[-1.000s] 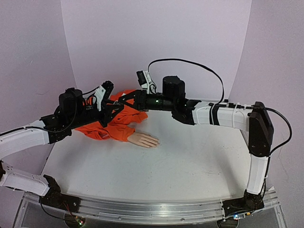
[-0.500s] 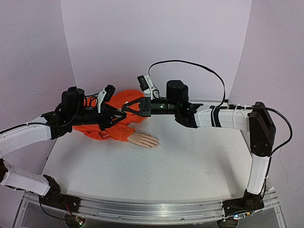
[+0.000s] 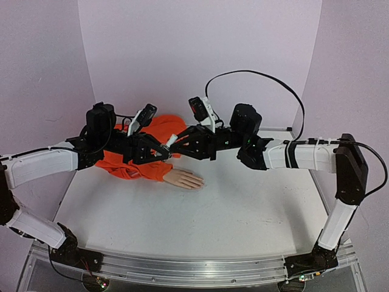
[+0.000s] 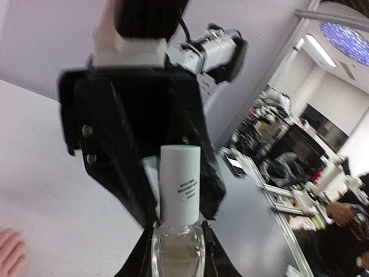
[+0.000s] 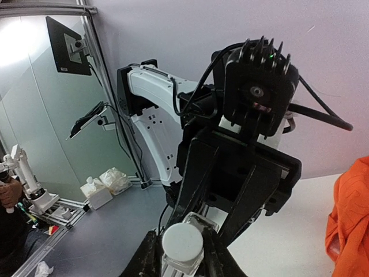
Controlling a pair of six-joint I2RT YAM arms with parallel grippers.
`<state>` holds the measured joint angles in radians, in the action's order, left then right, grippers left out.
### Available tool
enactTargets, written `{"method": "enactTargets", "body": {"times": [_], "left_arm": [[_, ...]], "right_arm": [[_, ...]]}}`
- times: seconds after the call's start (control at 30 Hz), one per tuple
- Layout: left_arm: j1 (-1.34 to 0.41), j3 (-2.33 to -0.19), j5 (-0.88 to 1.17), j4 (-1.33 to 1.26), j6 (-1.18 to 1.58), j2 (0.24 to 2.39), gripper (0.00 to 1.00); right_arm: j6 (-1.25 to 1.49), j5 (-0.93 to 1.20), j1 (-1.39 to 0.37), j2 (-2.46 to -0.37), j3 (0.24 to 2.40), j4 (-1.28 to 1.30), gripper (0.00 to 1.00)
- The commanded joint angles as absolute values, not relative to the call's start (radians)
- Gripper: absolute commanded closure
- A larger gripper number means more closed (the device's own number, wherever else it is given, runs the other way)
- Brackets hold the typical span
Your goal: Paint the nails
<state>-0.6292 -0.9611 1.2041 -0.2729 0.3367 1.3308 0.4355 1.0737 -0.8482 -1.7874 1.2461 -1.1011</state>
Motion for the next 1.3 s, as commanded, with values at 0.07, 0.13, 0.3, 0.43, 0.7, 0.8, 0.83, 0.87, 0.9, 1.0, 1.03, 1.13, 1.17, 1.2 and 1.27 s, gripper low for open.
{"method": "enactTargets", "body": {"times": [0.07,0.13,0.3,0.43,0.7,0.8,0.83,0.87,0.9,1.0,1.03,1.13,1.17,1.2,1.27], "left_arm": [[-0.615,-0.917,0.693,-0.312,0.137,1.194,1.00],[-0.648,-0.902,0.496,-0.238,0.037,1.163,1.00],[-0.725,-0.873,0.234,-0.170,-0.127,1.116,1.00],[-0.743,-0.862,0.161,-0.157,-0.159,1.108,1.00],[-0.751,-0.846,0.127,-0.141,-0.185,1.113,1.00],[-0.752,-0.847,0.131,-0.138,-0.185,1.115,1.00],[-0.752,-0.846,0.133,-0.139,-0.184,1.116,1.00],[-0.752,-0.846,0.133,-0.137,-0.183,1.114,1.00],[-0.752,-0.845,0.135,-0.137,-0.183,1.111,1.00],[-0.752,-0.845,0.139,-0.134,-0.179,1.099,1.00],[-0.752,-0.845,0.142,-0.134,-0.175,1.095,1.00],[-0.752,-0.850,0.167,-0.130,-0.155,1.086,1.00],[-0.750,-0.853,0.182,-0.130,-0.144,1.084,1.00],[-0.750,-0.859,0.204,-0.129,-0.131,1.082,1.00],[-0.734,-0.873,0.286,-0.126,-0.090,1.081,1.00]], "right_arm": [[0.502,1.018,-0.825,-1.764,1.186,-1.054,0.43],[0.526,0.946,-0.810,-1.767,1.191,-1.023,0.36],[0.596,0.820,-0.817,-1.788,1.255,-0.937,0.27],[0.677,0.740,-0.832,-1.815,1.328,-0.924,0.27],[0.720,0.646,-0.866,-1.875,1.471,-0.861,0.43],[0.736,0.641,-0.869,-1.903,1.514,-0.859,0.54],[0.740,0.639,-0.872,-1.910,1.525,-0.858,0.60],[0.743,0.635,-0.872,-1.914,1.533,-0.857,0.65],[0.746,0.630,-0.873,-1.918,1.539,-0.855,0.71],[0.749,0.626,-0.873,-1.924,1.547,-0.855,0.86],[0.747,0.627,-0.872,-1.925,1.548,-0.855,0.90],[0.742,0.647,-0.873,-1.928,1.541,-0.855,1.00],[0.732,0.658,-0.873,-1.927,1.538,-0.857,1.00],[0.717,0.673,-0.872,-1.923,1.530,-0.859,1.00],[0.667,0.720,-0.873,-1.907,1.499,-0.876,1.00]]}}
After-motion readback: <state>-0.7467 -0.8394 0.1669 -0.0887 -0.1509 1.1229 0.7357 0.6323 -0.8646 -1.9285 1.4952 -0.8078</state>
